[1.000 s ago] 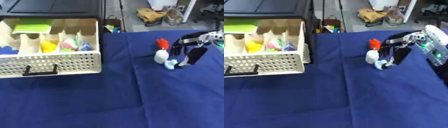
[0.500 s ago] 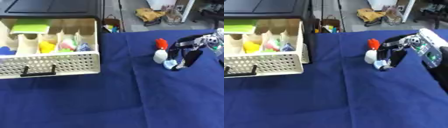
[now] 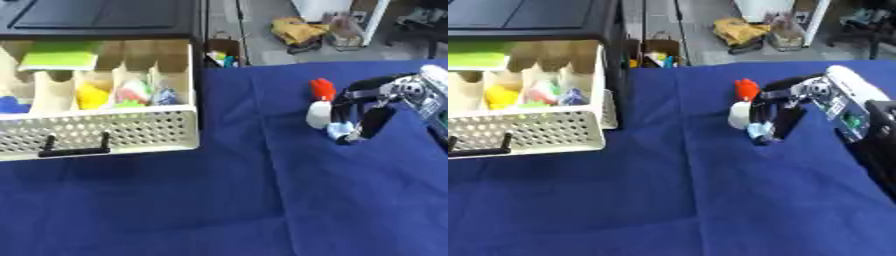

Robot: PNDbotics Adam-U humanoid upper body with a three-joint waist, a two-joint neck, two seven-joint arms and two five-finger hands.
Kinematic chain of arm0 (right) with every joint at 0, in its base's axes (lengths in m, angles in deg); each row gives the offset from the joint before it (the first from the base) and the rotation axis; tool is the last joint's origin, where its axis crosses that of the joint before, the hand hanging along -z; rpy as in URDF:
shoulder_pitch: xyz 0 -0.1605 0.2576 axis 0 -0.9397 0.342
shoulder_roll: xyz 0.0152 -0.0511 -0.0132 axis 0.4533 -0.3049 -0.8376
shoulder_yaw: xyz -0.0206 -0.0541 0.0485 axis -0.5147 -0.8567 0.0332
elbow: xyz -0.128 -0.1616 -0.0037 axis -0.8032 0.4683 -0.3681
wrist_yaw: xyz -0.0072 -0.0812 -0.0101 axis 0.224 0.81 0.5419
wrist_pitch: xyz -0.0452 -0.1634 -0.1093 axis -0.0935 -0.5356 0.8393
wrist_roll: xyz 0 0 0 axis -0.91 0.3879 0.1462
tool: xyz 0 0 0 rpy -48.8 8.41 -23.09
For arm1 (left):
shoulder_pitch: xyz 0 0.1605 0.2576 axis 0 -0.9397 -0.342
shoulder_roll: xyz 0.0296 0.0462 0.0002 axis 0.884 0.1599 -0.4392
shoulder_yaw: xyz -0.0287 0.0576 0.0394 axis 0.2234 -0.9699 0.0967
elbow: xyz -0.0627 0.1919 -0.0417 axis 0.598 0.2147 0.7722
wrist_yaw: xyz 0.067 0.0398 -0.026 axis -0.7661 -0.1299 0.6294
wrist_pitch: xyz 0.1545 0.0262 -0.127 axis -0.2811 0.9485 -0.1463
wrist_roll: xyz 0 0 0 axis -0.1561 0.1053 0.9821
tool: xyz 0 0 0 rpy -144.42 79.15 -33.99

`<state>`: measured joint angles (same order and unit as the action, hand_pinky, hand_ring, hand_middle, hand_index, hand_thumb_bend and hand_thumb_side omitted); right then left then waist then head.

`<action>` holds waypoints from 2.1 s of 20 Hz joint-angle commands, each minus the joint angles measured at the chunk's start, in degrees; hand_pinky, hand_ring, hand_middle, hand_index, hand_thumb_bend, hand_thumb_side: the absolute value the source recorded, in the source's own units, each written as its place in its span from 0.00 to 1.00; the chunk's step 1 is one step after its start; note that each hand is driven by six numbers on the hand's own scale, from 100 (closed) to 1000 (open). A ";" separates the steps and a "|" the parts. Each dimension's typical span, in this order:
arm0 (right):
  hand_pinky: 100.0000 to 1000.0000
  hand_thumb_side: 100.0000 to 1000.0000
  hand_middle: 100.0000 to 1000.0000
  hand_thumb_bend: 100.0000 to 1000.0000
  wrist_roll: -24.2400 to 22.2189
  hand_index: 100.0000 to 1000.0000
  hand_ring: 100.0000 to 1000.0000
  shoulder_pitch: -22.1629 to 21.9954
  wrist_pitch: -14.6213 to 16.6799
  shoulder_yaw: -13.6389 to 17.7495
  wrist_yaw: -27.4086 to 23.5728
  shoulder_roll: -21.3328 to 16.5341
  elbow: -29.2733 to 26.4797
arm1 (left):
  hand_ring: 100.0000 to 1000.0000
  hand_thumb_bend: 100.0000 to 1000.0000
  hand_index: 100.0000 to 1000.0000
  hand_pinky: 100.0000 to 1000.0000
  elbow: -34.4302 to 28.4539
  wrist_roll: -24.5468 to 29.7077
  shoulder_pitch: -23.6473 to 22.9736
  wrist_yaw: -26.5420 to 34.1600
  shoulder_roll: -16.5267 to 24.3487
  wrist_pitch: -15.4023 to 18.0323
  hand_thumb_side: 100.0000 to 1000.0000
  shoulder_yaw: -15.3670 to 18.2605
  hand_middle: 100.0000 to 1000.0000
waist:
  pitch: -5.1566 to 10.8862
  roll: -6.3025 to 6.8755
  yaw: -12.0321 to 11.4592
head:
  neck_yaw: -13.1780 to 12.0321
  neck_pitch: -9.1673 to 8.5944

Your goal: Pick up objects from table and place into drawer.

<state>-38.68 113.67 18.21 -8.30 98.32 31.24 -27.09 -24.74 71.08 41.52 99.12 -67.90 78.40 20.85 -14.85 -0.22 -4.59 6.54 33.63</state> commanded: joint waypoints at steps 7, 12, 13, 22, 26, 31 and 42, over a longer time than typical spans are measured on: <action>0.62 0.25 0.57 0.39 1.70 0.72 0.73 1.56 0.46 0.95 2.59 -0.65 1.67 | 0.39 0.12 0.71 0.23 -0.75 0.29 0.67 -0.20 0.45 0.03 0.96 -0.14 0.48 | 0.67 0.06 -0.18 | 0.65 -1.03; 0.62 0.22 0.57 0.38 2.07 0.71 0.72 1.56 1.11 0.92 3.59 -0.44 2.79 | 0.39 0.12 0.70 0.23 -0.75 0.32 0.71 -0.22 0.40 0.01 0.96 -0.14 0.48 | 0.56 0.06 -0.24 | 0.81 -1.06; 0.62 0.20 0.57 0.38 2.01 0.72 0.72 1.56 1.26 0.89 3.63 -0.41 2.88 | 0.39 0.12 0.70 0.23 -0.75 0.35 0.70 -0.23 0.39 0.00 0.96 -0.15 0.48 | 0.55 0.07 -0.22 | 0.82 -1.01; 0.63 0.21 0.59 0.38 1.54 0.74 0.74 1.58 0.97 1.26 3.75 -0.54 2.47 | 0.39 0.12 0.70 0.23 -0.75 0.54 0.66 -0.28 0.36 -0.03 0.96 -0.18 0.48 | 0.54 0.17 0.01 | 1.13 -1.11; 0.65 0.23 0.62 0.38 2.28 0.76 0.76 1.56 0.49 1.55 3.49 -0.63 2.18 | 0.39 0.12 0.70 0.23 -0.75 0.63 0.63 -0.30 0.33 -0.01 0.96 -0.18 0.48 | 0.52 0.21 0.05 | 1.24 -1.16; 0.66 0.24 0.61 0.40 4.10 0.76 0.75 1.60 0.04 2.54 2.33 -0.93 0.45 | 0.39 0.12 0.70 0.23 -0.75 0.72 0.62 -0.35 0.31 -0.03 0.96 -0.15 0.48 | 0.47 0.24 0.19 | 1.25 -1.23; 0.68 0.27 0.66 0.40 6.31 0.78 0.78 1.38 -1.54 3.66 3.64 -2.32 -2.07 | 0.39 0.12 0.70 0.22 -0.75 0.80 0.63 -0.47 0.28 -0.18 0.96 -0.15 0.48 | 0.39 0.11 0.35 | 1.33 -1.21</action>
<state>-32.68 113.98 16.77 -5.42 101.42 31.42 -28.34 -24.74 71.66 41.55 98.85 -68.35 78.32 20.82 -15.26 -0.10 -4.27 7.76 33.08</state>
